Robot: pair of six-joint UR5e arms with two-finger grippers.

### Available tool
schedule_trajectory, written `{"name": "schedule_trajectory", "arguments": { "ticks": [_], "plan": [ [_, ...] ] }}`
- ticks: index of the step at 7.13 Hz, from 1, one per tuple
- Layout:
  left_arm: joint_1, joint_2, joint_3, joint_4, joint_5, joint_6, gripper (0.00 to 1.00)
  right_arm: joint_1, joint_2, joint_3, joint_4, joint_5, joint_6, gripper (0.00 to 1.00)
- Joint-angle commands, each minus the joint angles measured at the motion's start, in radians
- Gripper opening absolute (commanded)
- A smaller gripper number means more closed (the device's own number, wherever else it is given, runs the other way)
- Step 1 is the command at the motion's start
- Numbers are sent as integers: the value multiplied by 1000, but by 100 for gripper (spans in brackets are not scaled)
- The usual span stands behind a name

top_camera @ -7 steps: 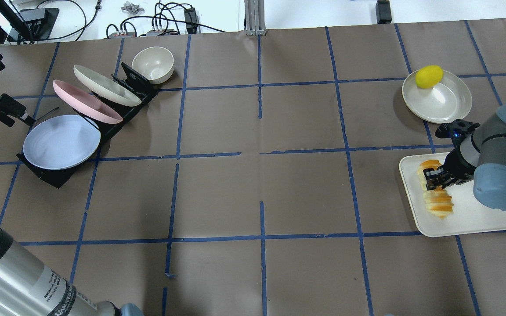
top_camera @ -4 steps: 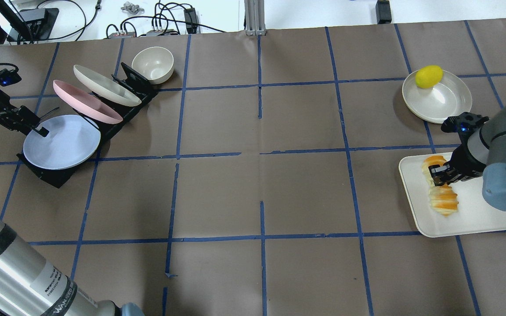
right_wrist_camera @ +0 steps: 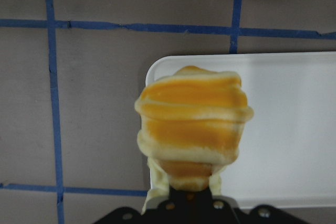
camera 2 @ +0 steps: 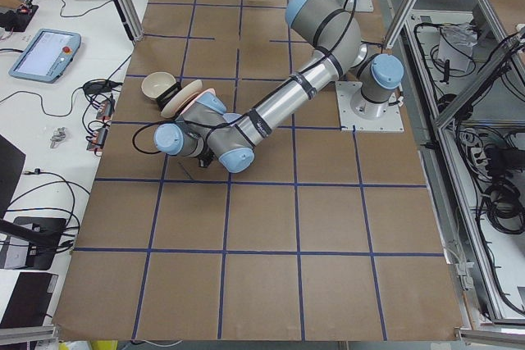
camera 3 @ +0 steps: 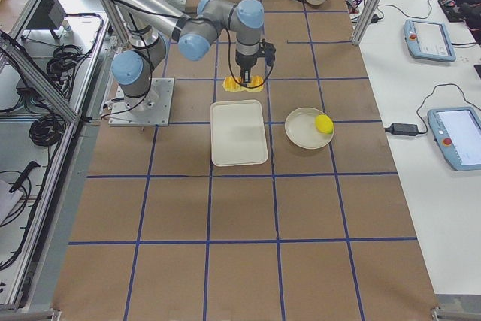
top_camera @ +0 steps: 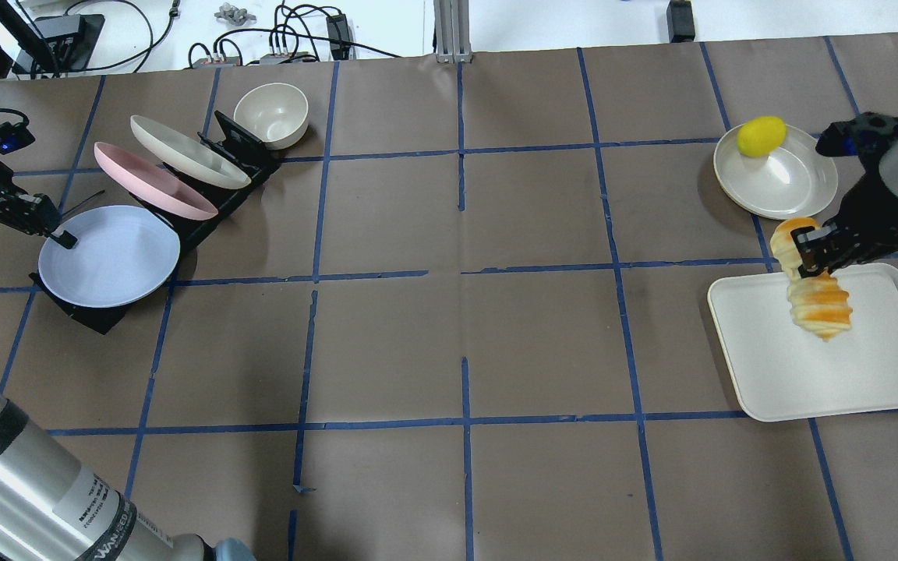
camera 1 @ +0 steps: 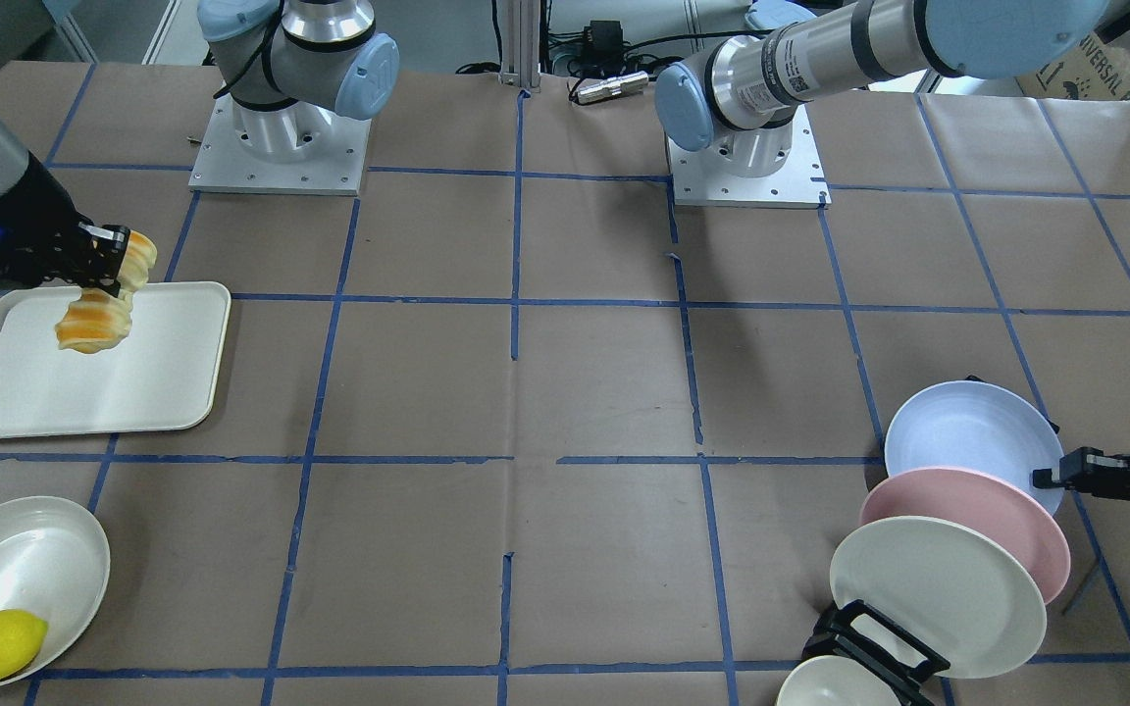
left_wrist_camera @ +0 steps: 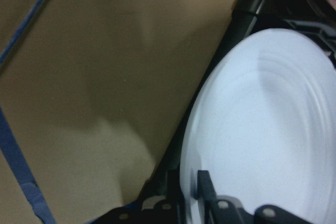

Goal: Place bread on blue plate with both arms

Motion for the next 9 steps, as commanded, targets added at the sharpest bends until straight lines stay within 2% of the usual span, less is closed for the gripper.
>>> {"name": "schedule_trajectory", "arguments": {
  "ticks": [1, 2, 4, 6, 8, 9],
  "plan": [
    [-2, 15, 70, -90, 10, 0, 11, 113, 3, -210, 196, -44, 82, 1],
    [1, 22, 126, -172, 13, 3, 11, 185, 3, -276, 264, -50, 193, 2],
    [-1, 108, 100, -237, 57, 5, 11, 380, 49, -414, 341, -39, 403, 2],
    [-14, 253, -11, -267, 59, -34, 11, 520, 190, -564, 367, -33, 473, 1],
    [-66, 394, -161, -261, 56, -145, 11, 545, 265, -693, 410, -34, 470, 0],
    [-122, 465, -231, -259, 48, -207, 11, 539, 296, -724, 439, -36, 455, 0]
  ]
}}
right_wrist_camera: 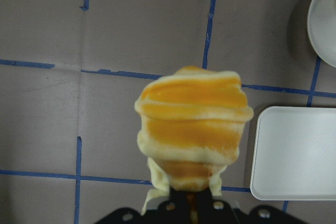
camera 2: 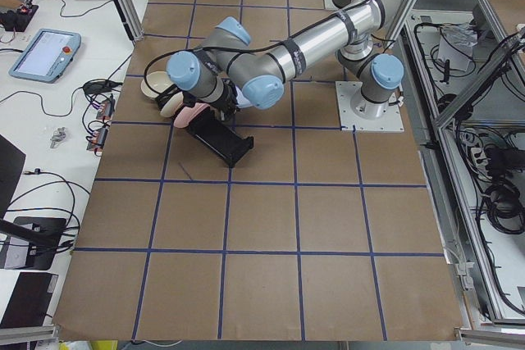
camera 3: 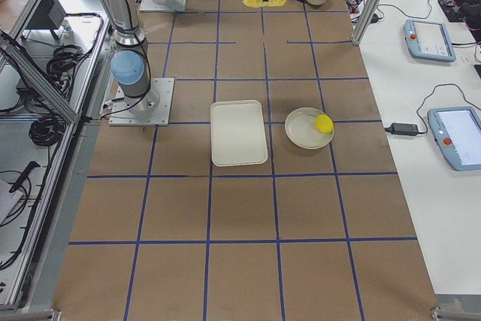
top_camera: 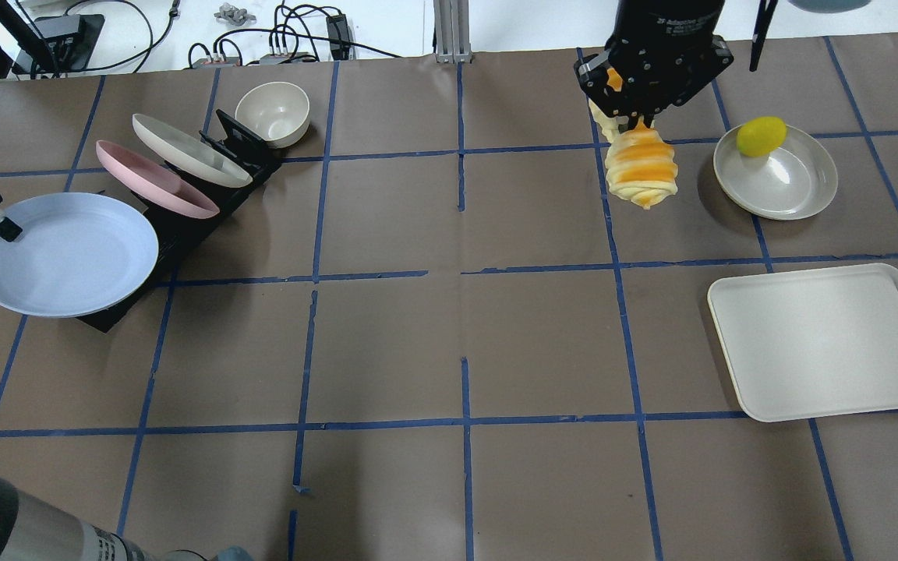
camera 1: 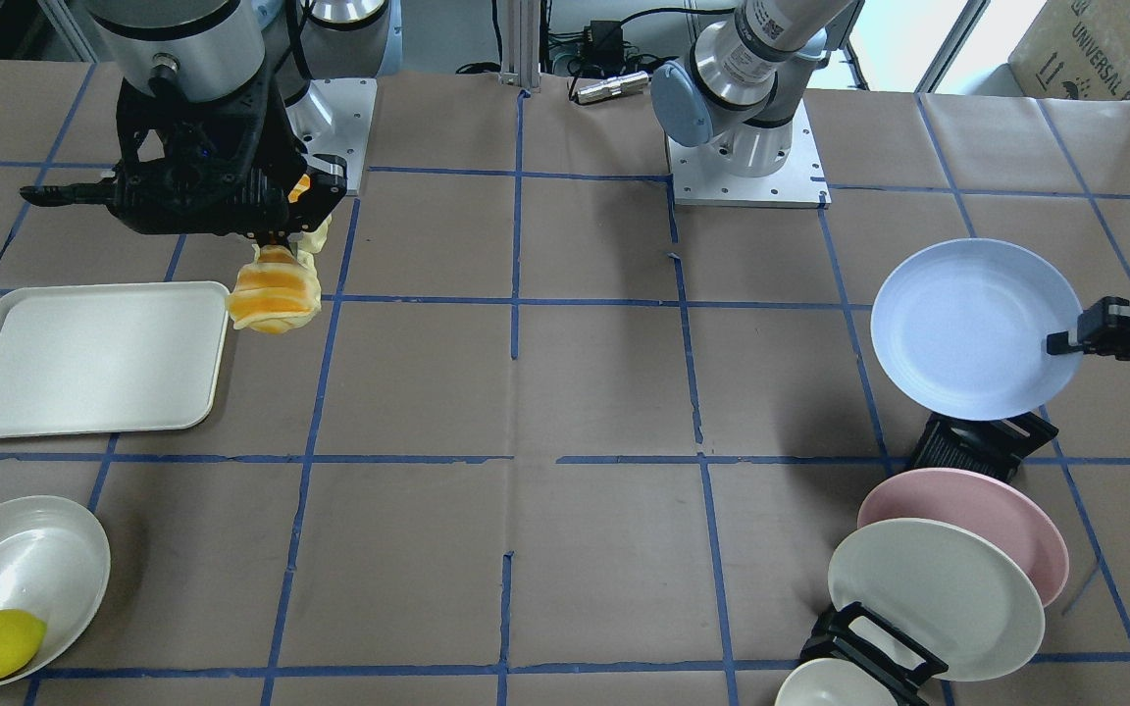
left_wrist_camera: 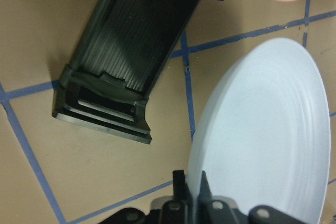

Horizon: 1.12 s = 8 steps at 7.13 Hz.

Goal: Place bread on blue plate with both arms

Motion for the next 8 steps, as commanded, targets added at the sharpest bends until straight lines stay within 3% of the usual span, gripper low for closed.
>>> {"name": "schedule_trajectory", "arguments": {
  "ticks": [1, 3, 8],
  "plan": [
    [-124, 148, -152, 4, -16, -189, 11, -1, 41, -50, 42, 3, -26, 0],
    [-273, 202, -259, 110, -40, -305, 11, -1, 43, -45, 39, 3, -26, 0],
    [-513, 179, -382, 410, -192, -469, 12, -1, 53, -41, 39, 3, -26, 0]
  ]
}}
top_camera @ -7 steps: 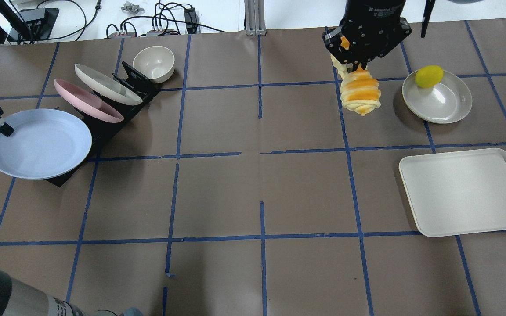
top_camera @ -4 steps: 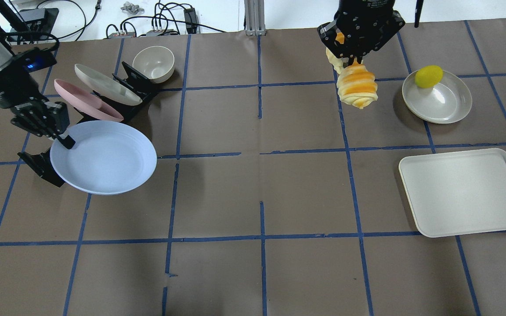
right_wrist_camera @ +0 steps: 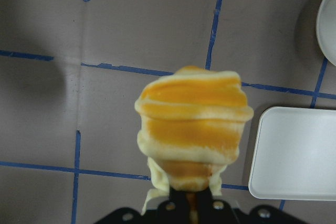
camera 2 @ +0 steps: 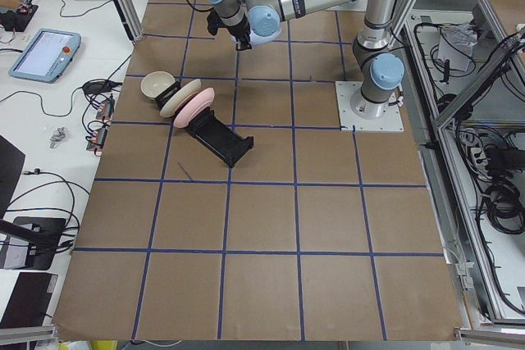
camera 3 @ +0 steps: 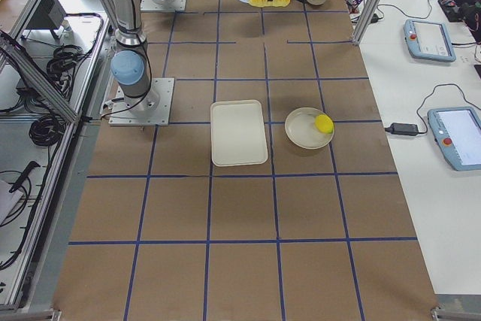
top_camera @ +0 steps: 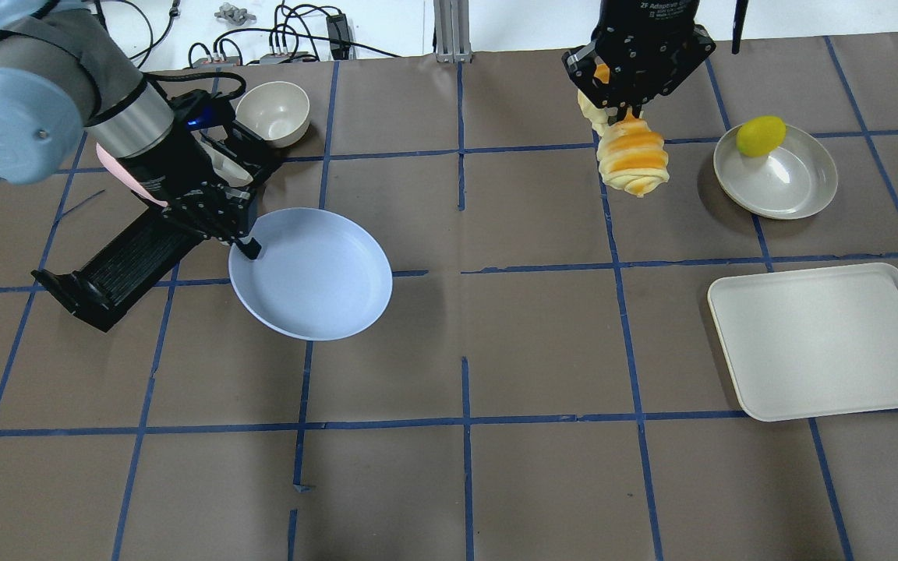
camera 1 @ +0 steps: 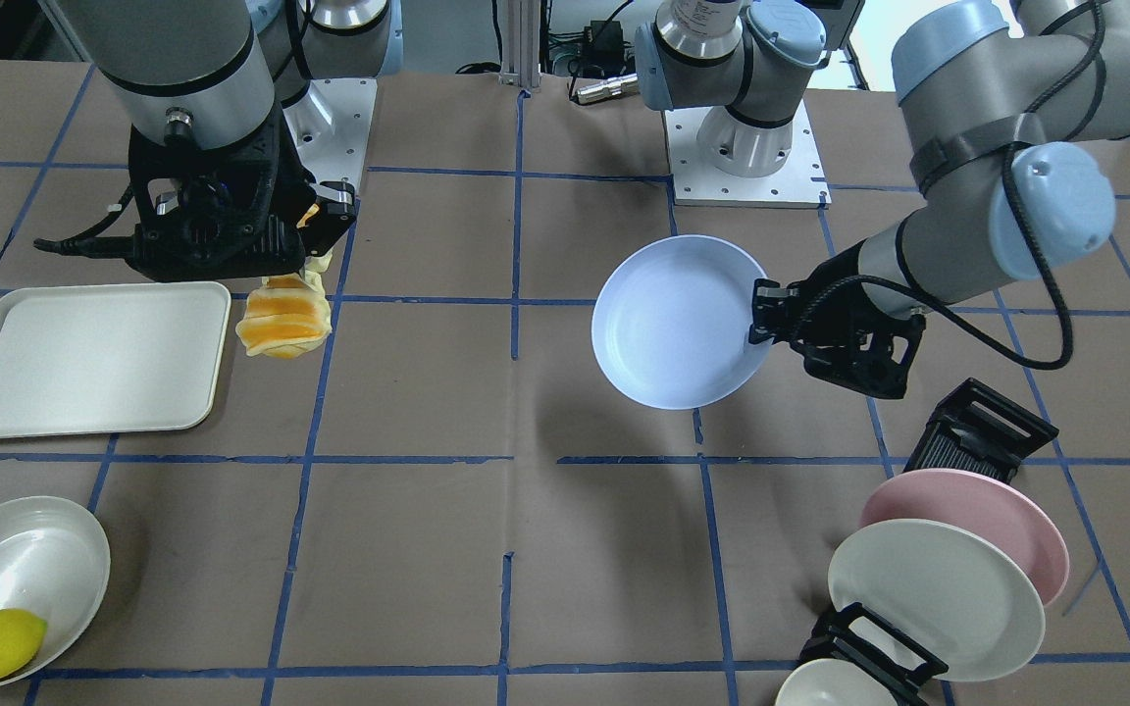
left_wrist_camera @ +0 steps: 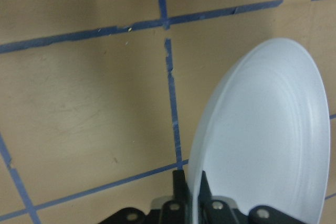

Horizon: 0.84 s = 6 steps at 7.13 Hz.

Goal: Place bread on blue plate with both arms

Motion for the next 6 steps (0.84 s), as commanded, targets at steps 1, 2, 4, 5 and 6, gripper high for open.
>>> {"name": "schedule_trajectory", "arguments": {
  "ticks": [1, 2, 4, 5, 6],
  "plan": [
    [-70, -4, -43, 98, -24, -75, 12, 0, 3, 0, -1, 0, 1, 0],
    [-76, -3, -57, 109, -26, -87, 12, 0, 3, 0, -1, -2, 0, 0],
    [-137, -13, -65, 193, -26, -159, 12, 0, 5, 1, -1, -2, 0, 0],
    [-154, -42, -66, 236, -29, -161, 13, 0, 5, 1, -1, -3, 0, 0],
    [-162, -76, -69, 283, -52, -161, 13, 0, 5, 1, -1, -3, 0, 0]
  ]
}}
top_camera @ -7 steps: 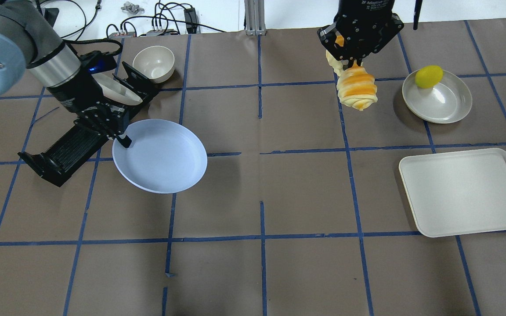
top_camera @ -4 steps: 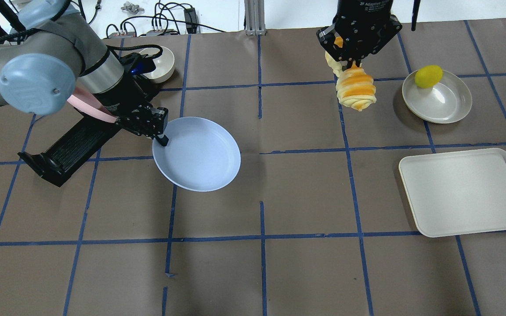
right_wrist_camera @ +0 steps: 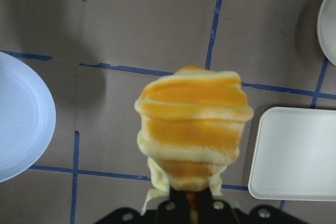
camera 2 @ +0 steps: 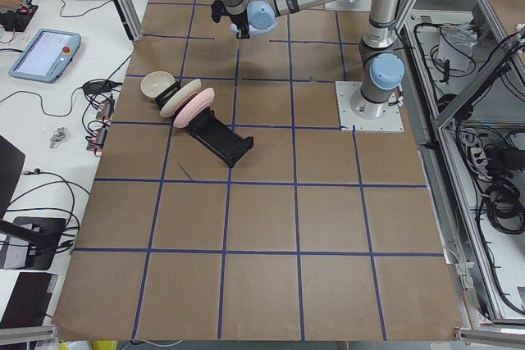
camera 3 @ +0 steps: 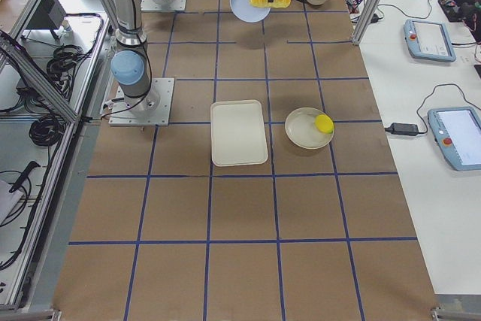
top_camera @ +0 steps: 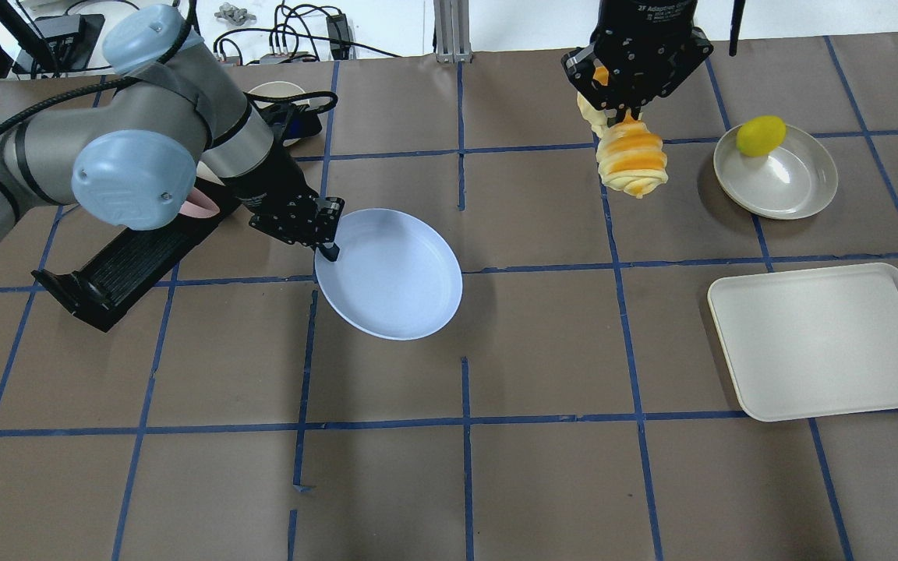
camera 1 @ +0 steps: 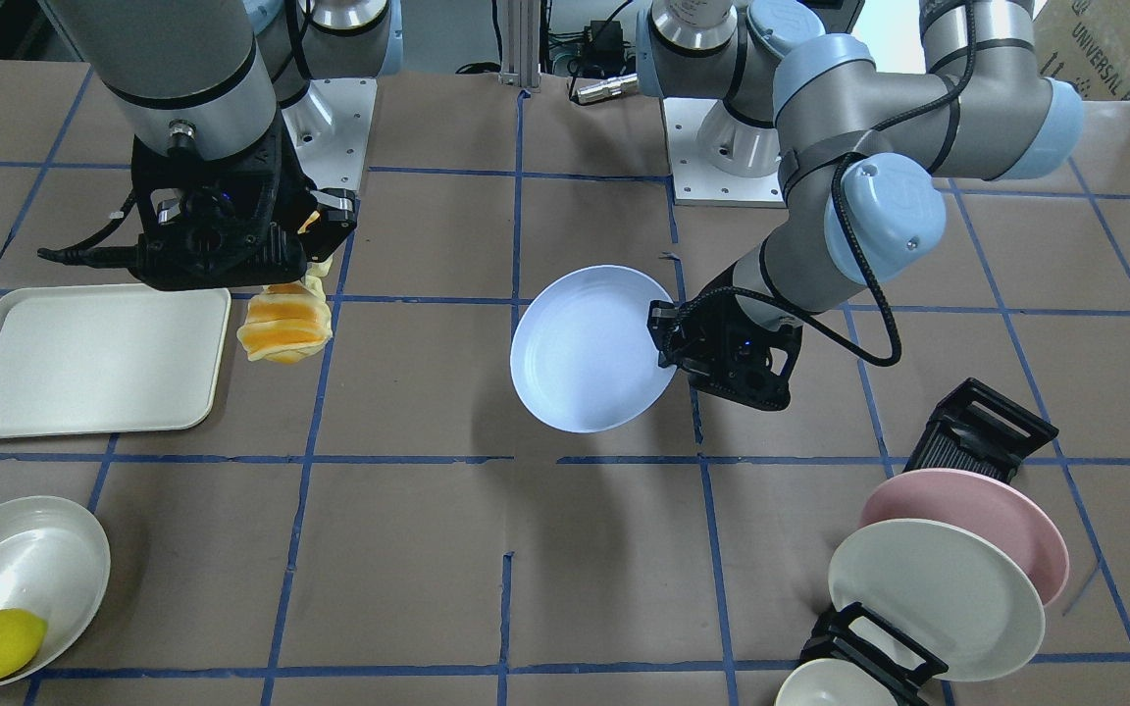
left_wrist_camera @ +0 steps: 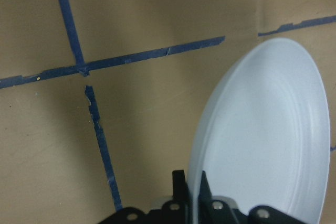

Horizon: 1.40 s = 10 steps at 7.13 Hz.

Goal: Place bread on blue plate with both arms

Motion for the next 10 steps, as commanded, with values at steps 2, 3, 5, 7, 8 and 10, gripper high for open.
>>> {"name": "schedule_trajectory", "arguments": {
  "ticks": [2, 3, 5, 7, 8, 10],
  "plan": [
    [-69, -114, -2, 184, -52, -24, 14, -5, 2, 2, 0, -1, -2, 0],
    [-98, -148, -4, 259, -51, -49, 14, -5, 2, 2, 0, -2, -3, 0],
    [-106, -161, -4, 274, -49, -54, 16, -6, 2, 2, -2, -1, -5, 0],
    [-106, -168, -10, 277, -51, -54, 22, -5, 3, 3, -3, -1, -5, 0],
    [-106, -176, -17, 299, -52, -55, 30, -6, 3, 3, -3, -1, -5, 0],
    [-109, -232, -30, 385, -52, -55, 40, -5, 3, 3, -5, 1, -5, 0]
  ]
}}
